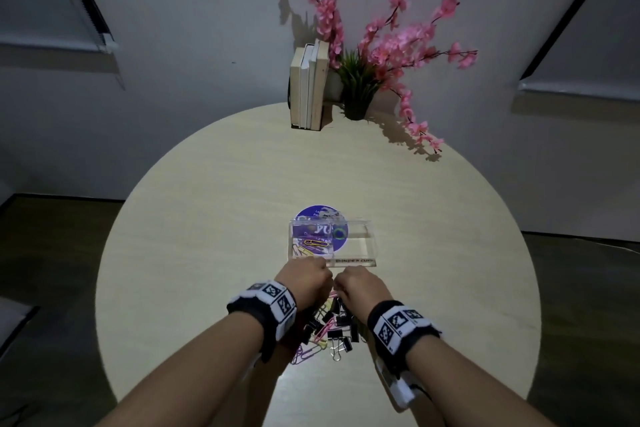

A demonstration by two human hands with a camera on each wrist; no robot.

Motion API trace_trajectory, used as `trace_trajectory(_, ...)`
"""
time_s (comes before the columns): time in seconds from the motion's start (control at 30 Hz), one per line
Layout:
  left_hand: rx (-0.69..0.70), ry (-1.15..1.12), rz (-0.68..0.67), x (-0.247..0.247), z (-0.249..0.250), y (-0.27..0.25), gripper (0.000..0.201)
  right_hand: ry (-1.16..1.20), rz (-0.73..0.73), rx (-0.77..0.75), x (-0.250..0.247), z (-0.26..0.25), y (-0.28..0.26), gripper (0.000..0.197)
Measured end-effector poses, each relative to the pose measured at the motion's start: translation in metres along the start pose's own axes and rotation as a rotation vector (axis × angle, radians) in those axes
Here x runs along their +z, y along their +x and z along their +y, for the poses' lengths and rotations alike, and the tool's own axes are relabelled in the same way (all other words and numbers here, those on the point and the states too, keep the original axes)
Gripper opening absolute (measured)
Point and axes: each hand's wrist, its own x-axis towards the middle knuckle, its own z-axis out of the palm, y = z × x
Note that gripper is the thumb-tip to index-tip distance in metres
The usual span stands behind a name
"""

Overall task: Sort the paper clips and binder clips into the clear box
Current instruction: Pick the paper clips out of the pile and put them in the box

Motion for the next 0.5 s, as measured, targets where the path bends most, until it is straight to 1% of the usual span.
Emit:
trace_trajectory(0.07, -0.035, -0.020, 0.017, 0.008, 0.000, -0.002, 0.031, -0.054, -0.004, 0.019, 0.003, -0.006, 0.001, 0.032)
trace_trajectory(0.2, -0.107, -0.030, 0.017, 0.016, 0.000, 0.001, 0.031, -0.109, -0.008, 0.114, 0.008, -0.017, 0.002, 0.042)
trace_trajectory(0.37, -0.237, -0.049, 0.015, 0.020, 0.009, 0.008, 0.030, -0.139, -0.002, 0.162, 0.015, -0.015, 0.006, 0.031)
trace_trajectory(0.5, -0.282, -0.120, 0.026, 0.028, 0.013, 0.009, 0.028, -0.112, -0.040, 0.180, 0.014, -0.005, 0.006, 0.030)
